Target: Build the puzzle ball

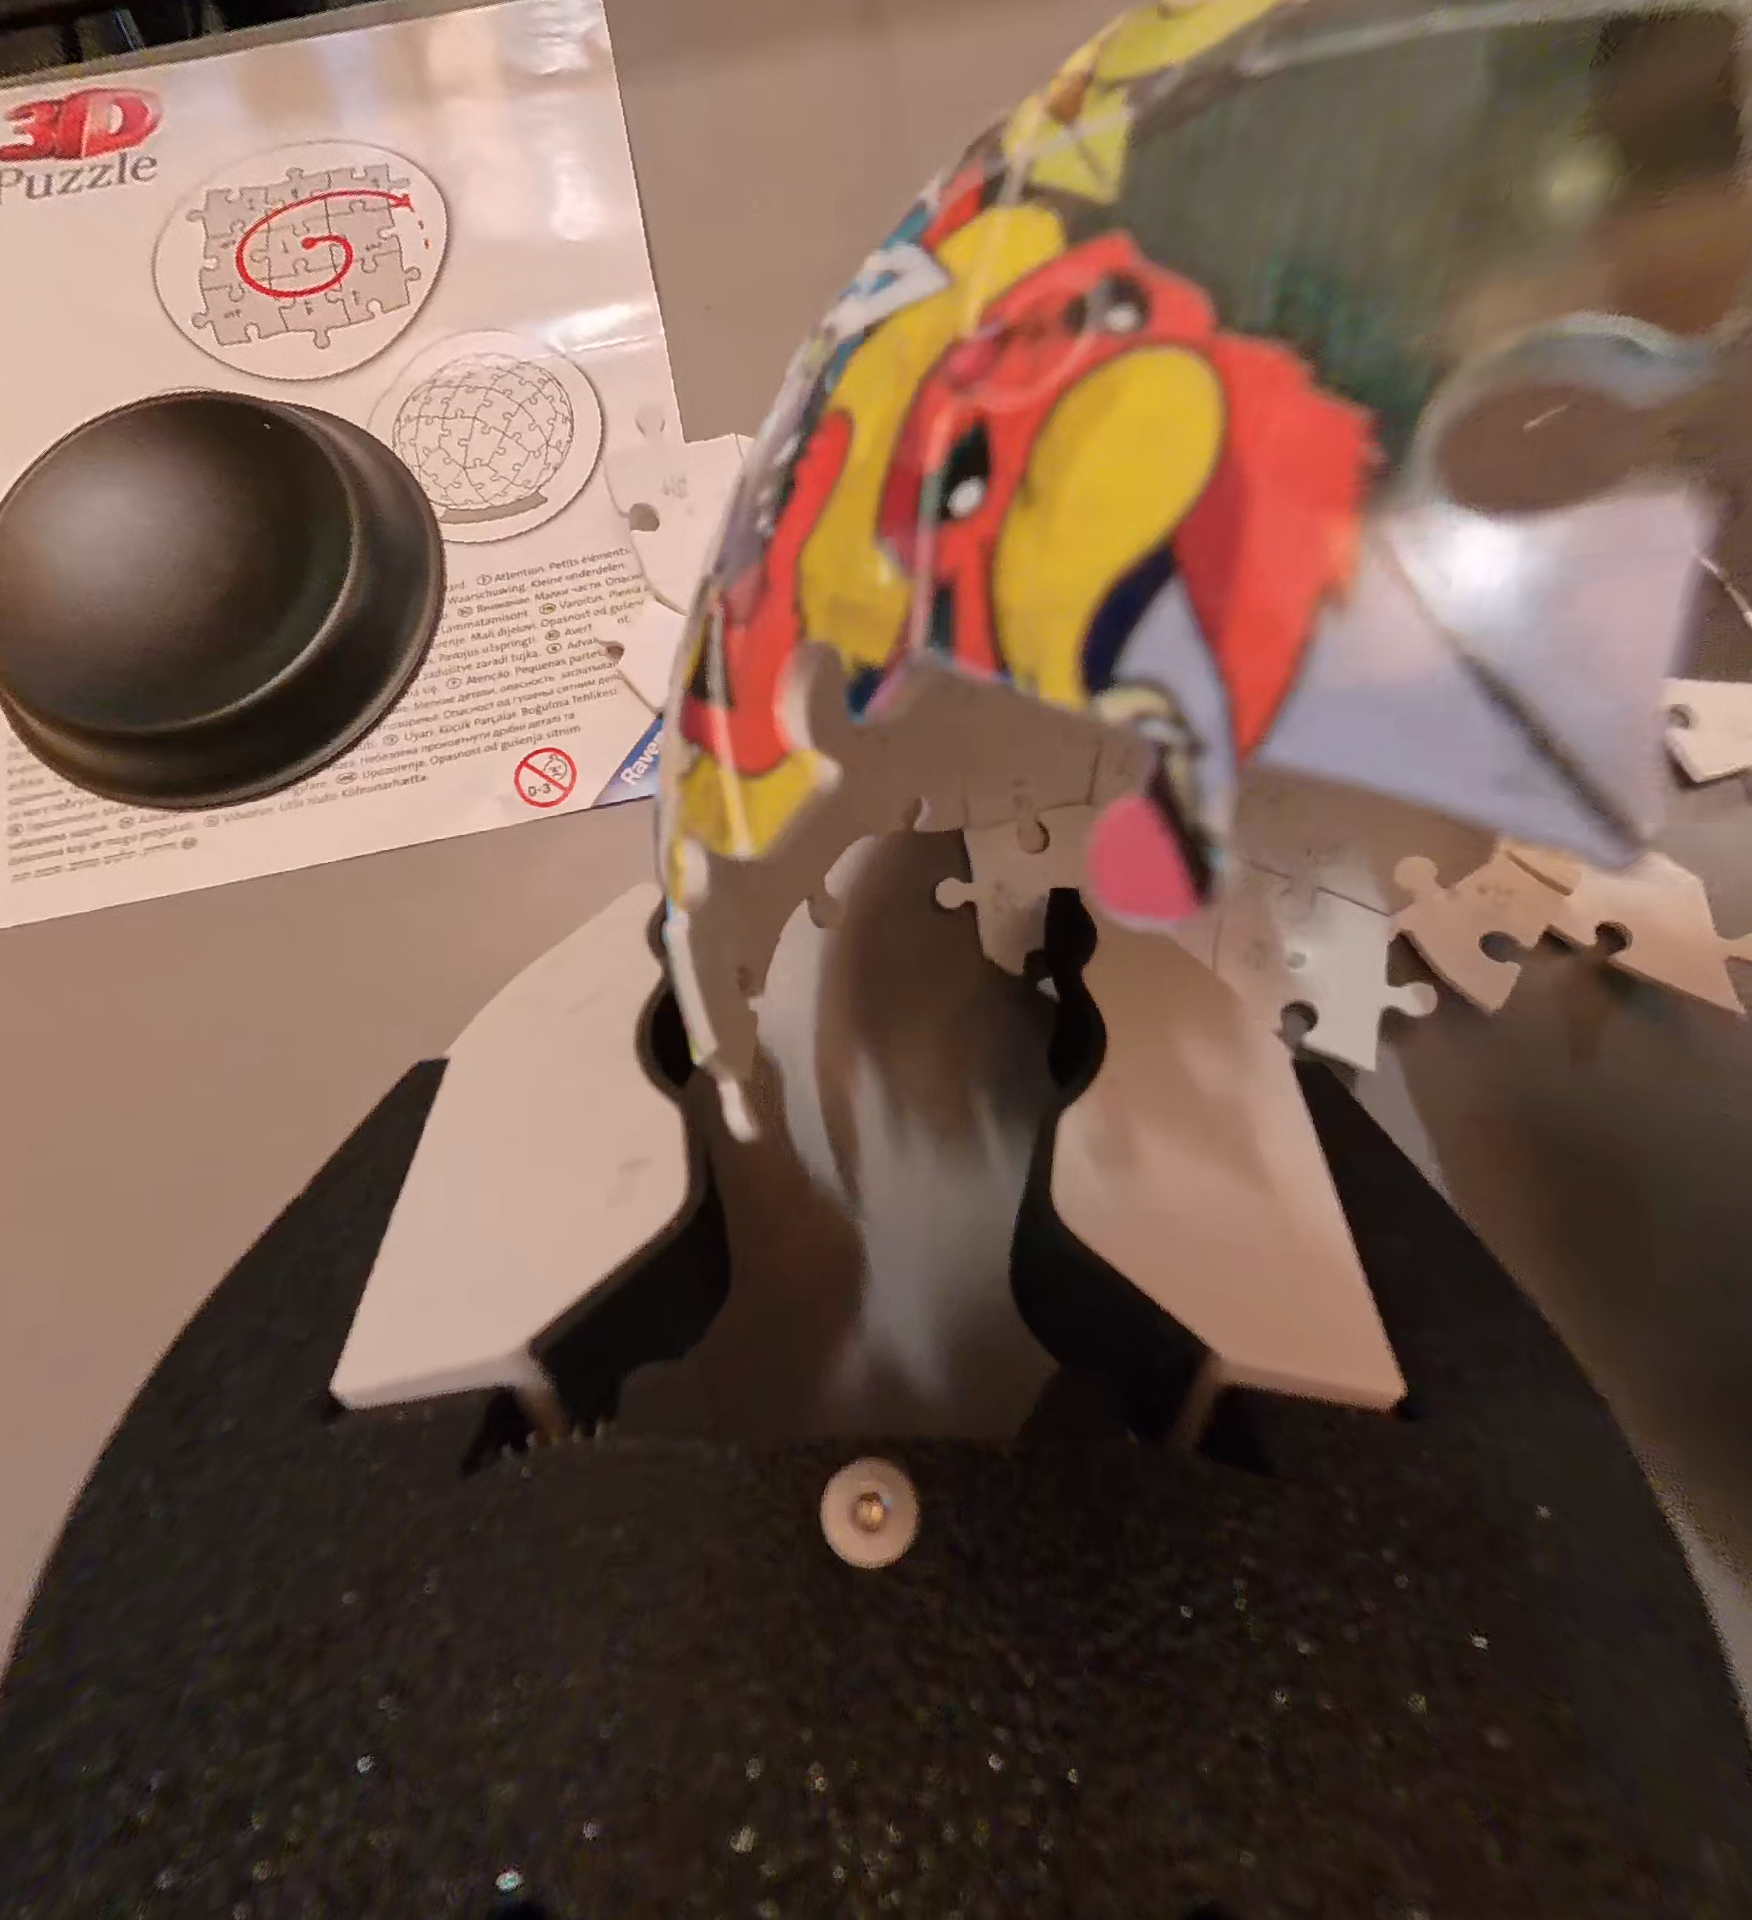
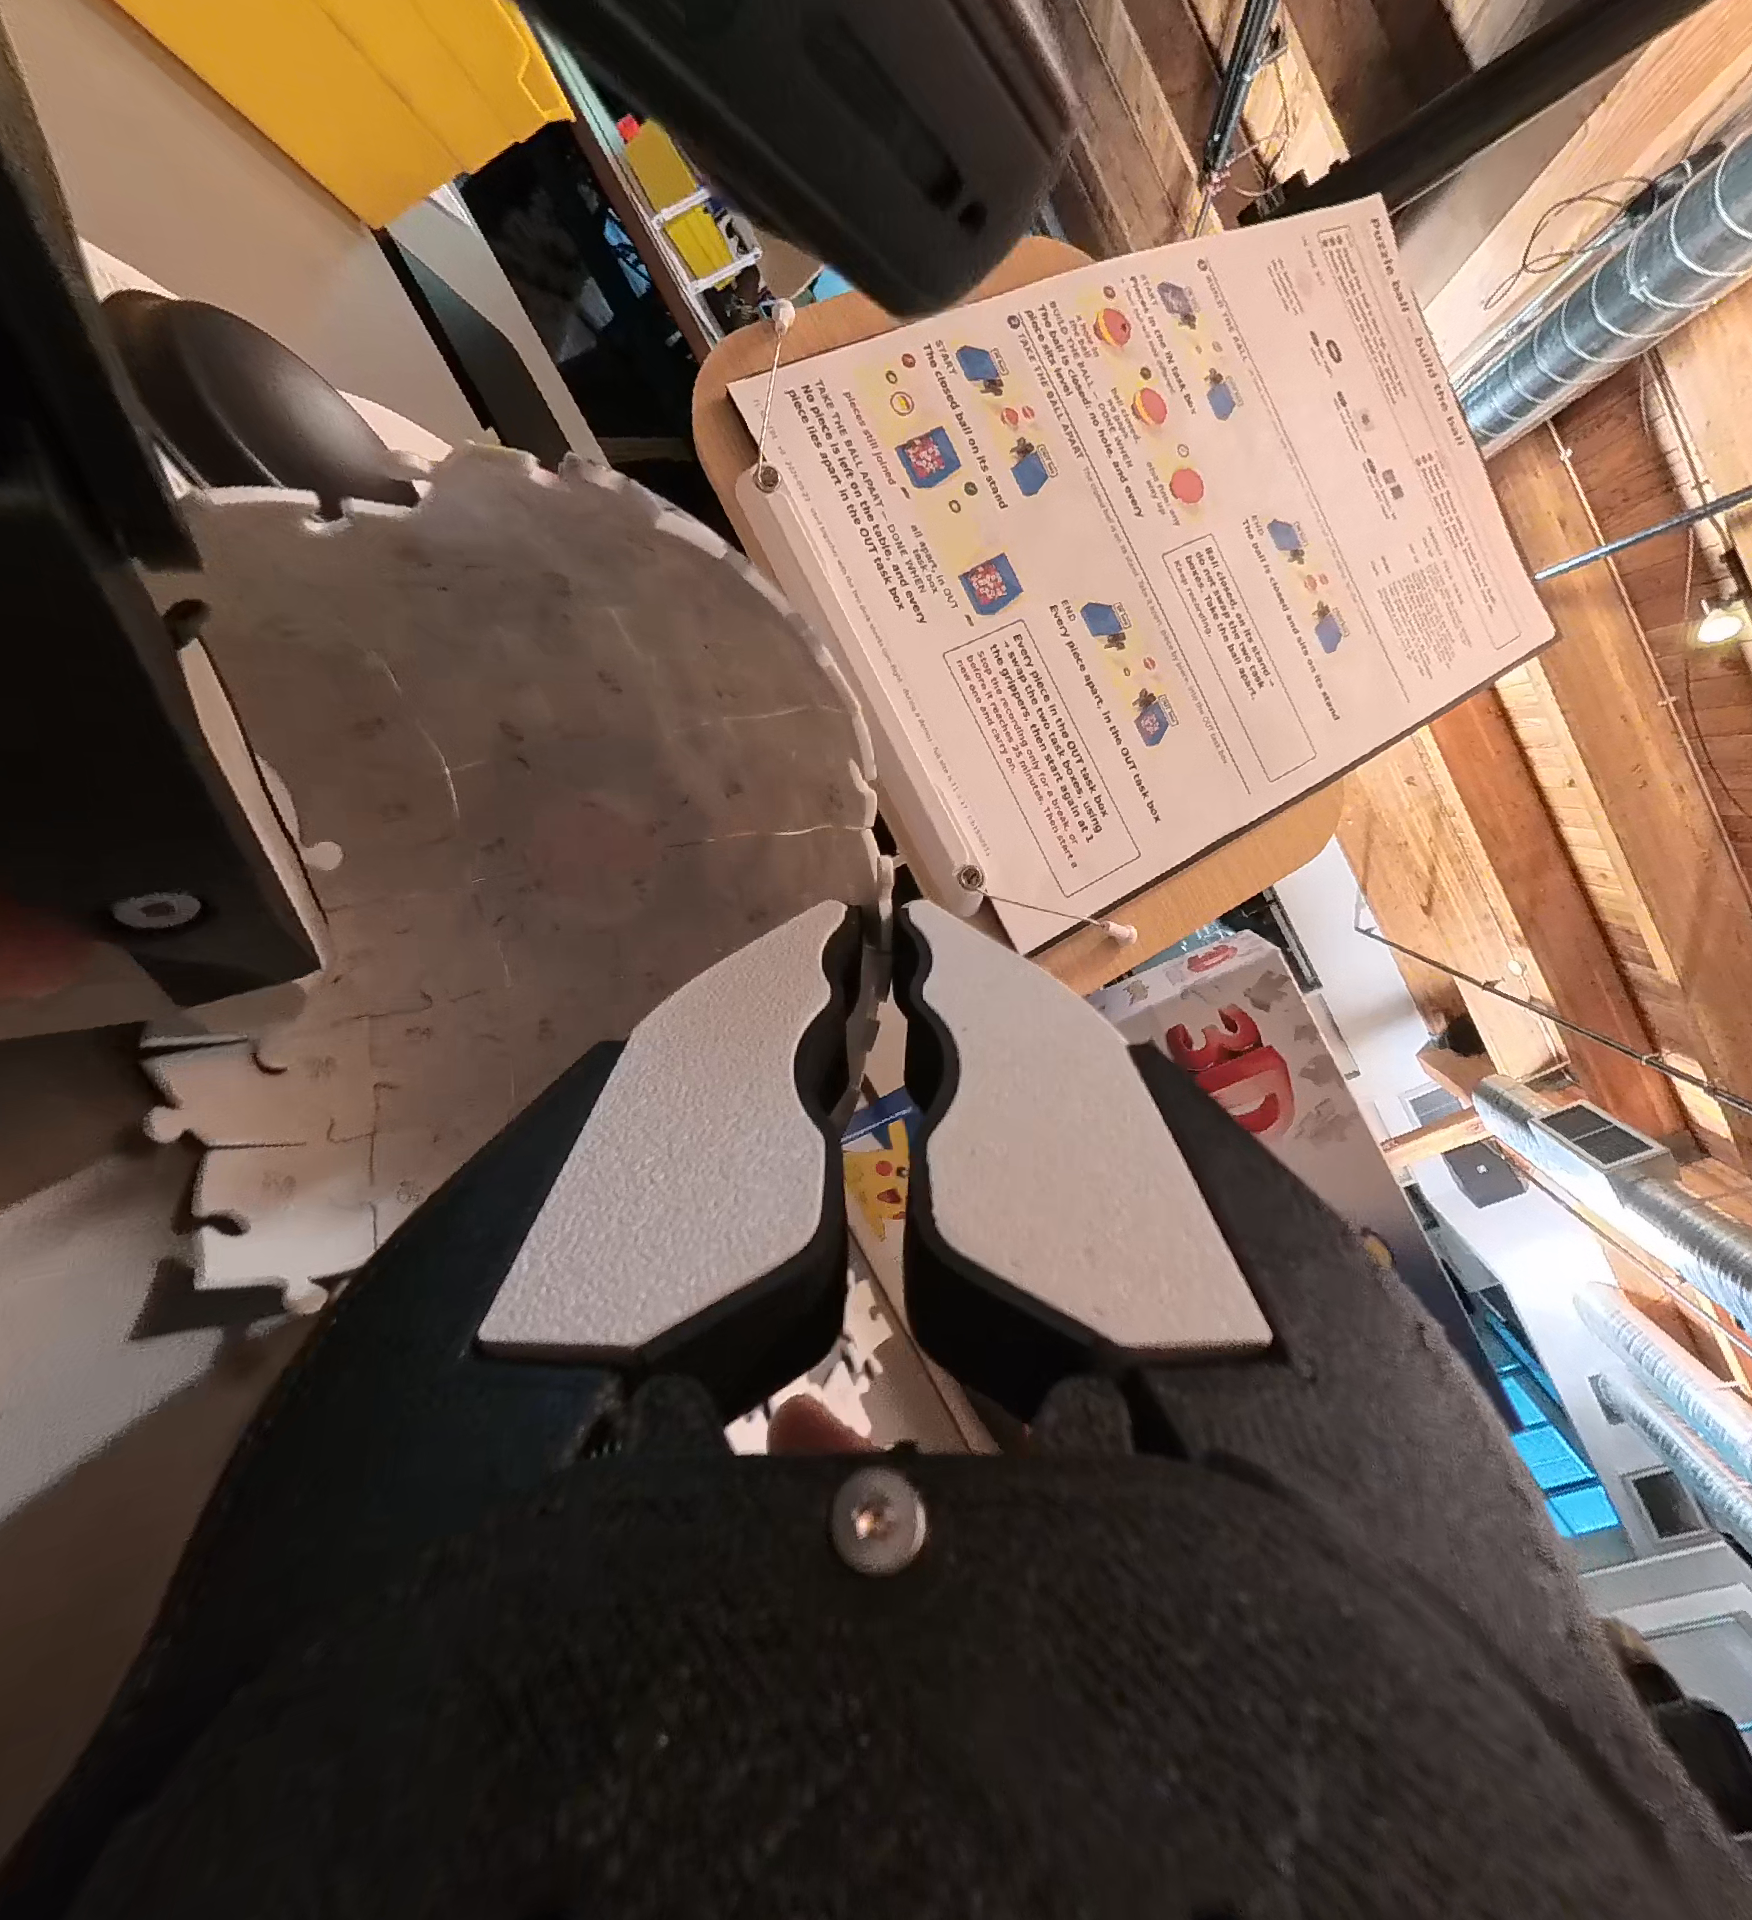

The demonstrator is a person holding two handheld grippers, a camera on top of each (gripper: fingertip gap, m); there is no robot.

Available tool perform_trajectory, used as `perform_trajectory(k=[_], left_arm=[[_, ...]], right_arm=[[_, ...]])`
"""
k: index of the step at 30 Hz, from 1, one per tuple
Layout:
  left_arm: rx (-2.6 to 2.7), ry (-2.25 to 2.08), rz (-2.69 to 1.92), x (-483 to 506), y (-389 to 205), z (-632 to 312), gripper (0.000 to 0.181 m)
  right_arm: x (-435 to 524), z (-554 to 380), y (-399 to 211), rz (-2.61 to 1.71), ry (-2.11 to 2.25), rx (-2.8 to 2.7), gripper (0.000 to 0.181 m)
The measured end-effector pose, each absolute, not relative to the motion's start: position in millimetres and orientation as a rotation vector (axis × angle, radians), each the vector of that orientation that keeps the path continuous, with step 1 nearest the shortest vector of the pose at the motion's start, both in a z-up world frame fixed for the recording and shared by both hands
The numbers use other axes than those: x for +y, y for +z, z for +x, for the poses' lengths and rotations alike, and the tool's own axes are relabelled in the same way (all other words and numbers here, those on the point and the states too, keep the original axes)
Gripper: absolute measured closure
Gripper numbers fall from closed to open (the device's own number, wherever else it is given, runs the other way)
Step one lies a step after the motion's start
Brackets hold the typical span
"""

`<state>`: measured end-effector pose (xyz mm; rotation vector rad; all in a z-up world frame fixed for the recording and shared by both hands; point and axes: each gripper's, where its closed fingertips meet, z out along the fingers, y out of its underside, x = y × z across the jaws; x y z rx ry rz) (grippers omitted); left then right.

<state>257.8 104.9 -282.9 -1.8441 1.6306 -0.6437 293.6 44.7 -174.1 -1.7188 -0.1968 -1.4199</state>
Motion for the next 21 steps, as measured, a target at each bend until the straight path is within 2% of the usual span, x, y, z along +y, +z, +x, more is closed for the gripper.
perform_trajectory(k=[3,12,21], left_arm=[[1.64,-0.633,-1.828,102.0,-281.8,258.1,0.118],[1.629,-0.656,-1.843,105.4,-281.5,259.4,0.111],[1.641,-0.711,-1.782,100.0,-274.1,262.9,0.11]], right_arm=[[43.3,289.8,-173.6,-1.71,-1.406,-0.186,0.177],[43.1,287.7,-173.8,-1.698,-1.393,-0.177,0.177],[42.4,291.5,-174.5,-1.706,-1.402,-0.168,0.177]])
